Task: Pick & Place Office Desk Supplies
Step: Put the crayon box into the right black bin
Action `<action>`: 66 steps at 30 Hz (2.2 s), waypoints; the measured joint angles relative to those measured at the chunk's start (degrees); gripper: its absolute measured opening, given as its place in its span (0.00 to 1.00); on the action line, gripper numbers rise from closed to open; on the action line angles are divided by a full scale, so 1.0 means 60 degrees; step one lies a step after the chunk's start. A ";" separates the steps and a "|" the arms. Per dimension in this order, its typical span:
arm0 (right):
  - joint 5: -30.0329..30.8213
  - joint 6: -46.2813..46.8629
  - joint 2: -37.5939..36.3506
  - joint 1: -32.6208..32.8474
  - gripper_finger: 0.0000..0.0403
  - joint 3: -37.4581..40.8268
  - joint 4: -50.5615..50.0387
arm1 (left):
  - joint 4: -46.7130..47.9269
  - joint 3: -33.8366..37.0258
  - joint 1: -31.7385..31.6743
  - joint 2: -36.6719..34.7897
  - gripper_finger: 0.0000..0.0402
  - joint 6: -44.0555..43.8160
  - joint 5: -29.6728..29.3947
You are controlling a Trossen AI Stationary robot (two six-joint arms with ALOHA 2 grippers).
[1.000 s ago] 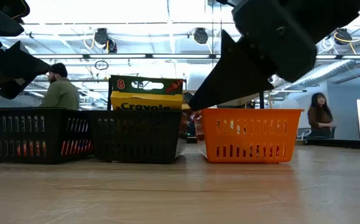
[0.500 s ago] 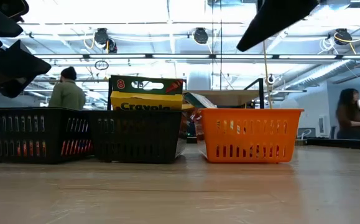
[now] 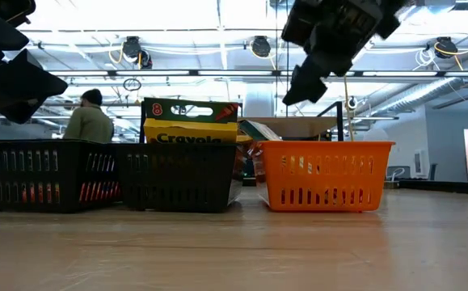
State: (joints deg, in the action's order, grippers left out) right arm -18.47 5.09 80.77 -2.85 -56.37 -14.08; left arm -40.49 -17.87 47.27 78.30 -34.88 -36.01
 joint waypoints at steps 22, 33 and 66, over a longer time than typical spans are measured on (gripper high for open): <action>-0.2396 -0.0531 0.2047 -0.0546 0.52 0.0064 0.1878 | -0.0044 0.0002 0.0015 0.0000 0.57 -0.0295 0.0342; -0.2700 -0.0171 0.2526 -0.0224 0.52 0.0049 0.2562 | -0.0097 0.0000 0.0015 0.0000 0.57 -0.0547 0.0345; -0.3422 -0.0013 0.2616 0.0182 0.34 0.0057 0.2818 | -0.0594 0.0000 0.0015 0.0000 0.57 -0.0502 0.0345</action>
State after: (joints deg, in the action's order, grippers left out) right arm -39.00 5.01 96.47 -1.76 -56.03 2.83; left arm -44.05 -17.87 47.35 78.30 -37.89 -33.93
